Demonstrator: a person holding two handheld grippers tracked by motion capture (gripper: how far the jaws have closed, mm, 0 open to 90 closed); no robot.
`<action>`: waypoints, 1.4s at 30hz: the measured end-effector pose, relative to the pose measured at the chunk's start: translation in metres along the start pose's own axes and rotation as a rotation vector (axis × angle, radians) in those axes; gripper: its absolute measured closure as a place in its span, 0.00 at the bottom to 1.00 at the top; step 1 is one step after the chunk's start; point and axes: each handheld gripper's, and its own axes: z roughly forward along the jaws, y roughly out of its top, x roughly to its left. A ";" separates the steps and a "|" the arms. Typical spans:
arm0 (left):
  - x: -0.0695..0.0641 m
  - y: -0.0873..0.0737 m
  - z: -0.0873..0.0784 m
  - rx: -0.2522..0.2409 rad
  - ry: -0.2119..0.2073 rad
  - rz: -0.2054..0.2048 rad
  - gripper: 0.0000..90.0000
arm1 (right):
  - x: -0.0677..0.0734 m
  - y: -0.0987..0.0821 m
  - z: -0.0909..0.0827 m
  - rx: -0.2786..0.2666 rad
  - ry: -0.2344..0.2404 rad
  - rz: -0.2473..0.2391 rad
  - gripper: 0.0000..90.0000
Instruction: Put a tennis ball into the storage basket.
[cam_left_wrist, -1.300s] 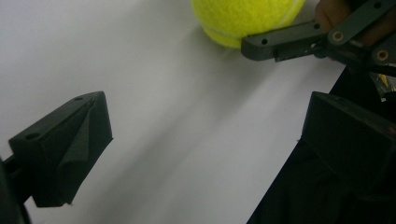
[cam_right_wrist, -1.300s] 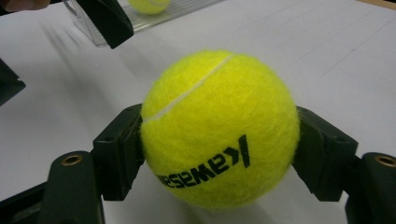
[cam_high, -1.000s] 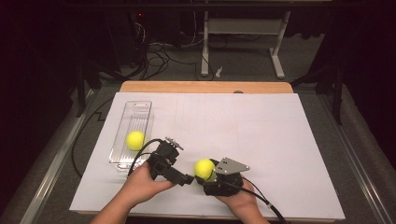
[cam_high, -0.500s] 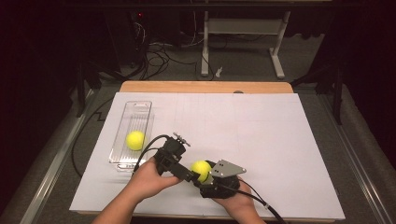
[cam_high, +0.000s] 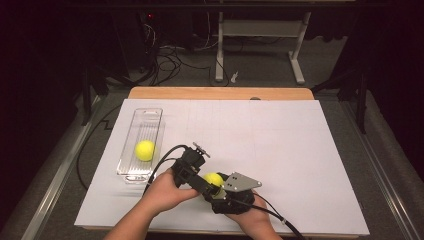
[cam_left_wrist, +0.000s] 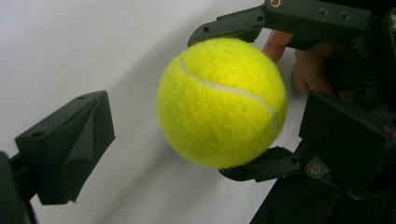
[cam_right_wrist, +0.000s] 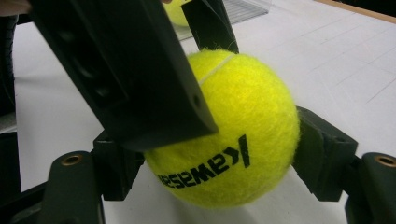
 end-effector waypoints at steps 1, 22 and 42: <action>0.000 0.001 0.001 0.003 -0.002 0.000 0.05 | 0.000 0.000 0.000 0.001 0.001 0.002 0.30; 0.000 0.006 0.016 0.026 -0.006 -0.005 0.09 | 0.003 0.003 -0.002 -0.023 0.012 0.010 0.30; 0.000 0.004 0.014 0.007 -0.050 0.002 0.28 | 0.001 0.004 -0.002 -0.030 -0.001 0.004 0.30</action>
